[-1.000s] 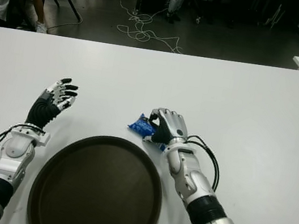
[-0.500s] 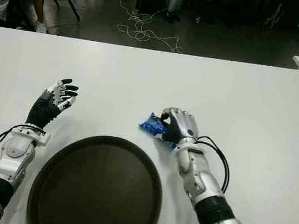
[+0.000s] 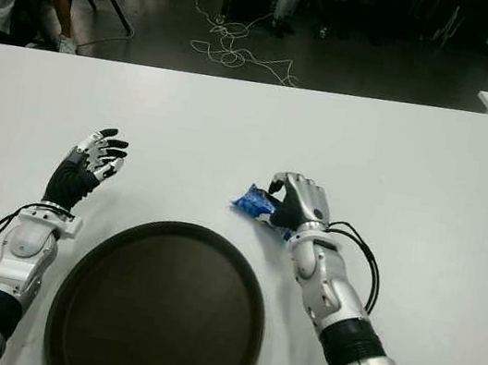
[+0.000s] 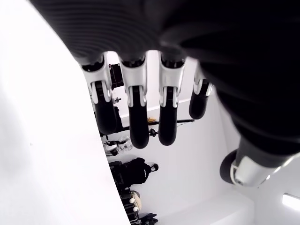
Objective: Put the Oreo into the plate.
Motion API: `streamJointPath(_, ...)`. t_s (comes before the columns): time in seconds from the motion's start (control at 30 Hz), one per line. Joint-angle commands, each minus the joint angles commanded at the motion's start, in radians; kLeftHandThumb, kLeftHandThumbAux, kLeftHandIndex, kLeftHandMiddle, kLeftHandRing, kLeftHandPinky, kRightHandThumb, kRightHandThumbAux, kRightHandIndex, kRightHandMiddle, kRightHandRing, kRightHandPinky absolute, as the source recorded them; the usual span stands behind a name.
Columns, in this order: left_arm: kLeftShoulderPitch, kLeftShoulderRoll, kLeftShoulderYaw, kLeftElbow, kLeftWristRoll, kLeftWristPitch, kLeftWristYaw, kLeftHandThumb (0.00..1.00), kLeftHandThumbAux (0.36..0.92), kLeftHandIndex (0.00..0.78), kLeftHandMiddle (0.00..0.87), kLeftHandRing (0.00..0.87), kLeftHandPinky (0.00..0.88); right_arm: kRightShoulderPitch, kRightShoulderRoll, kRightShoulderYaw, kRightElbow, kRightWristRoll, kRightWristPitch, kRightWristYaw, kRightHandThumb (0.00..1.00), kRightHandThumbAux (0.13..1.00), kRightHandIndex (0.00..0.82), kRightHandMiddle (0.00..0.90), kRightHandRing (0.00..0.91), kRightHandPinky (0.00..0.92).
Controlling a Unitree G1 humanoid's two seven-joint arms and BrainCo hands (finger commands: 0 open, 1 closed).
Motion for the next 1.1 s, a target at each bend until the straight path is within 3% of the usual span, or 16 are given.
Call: streamJointPath(1.1, -0.006, 0.006, 0.004, 0.010, 0.001, 0.006, 0.001, 0.044, 0.606, 0.163, 0.255, 0.254, 0.235, -0.012, 0.006, -0.025, 0.028, 0.044, -0.024, -0.012, 0.012, 0.905, 0.561, 0.722, 0.746, 0.741)
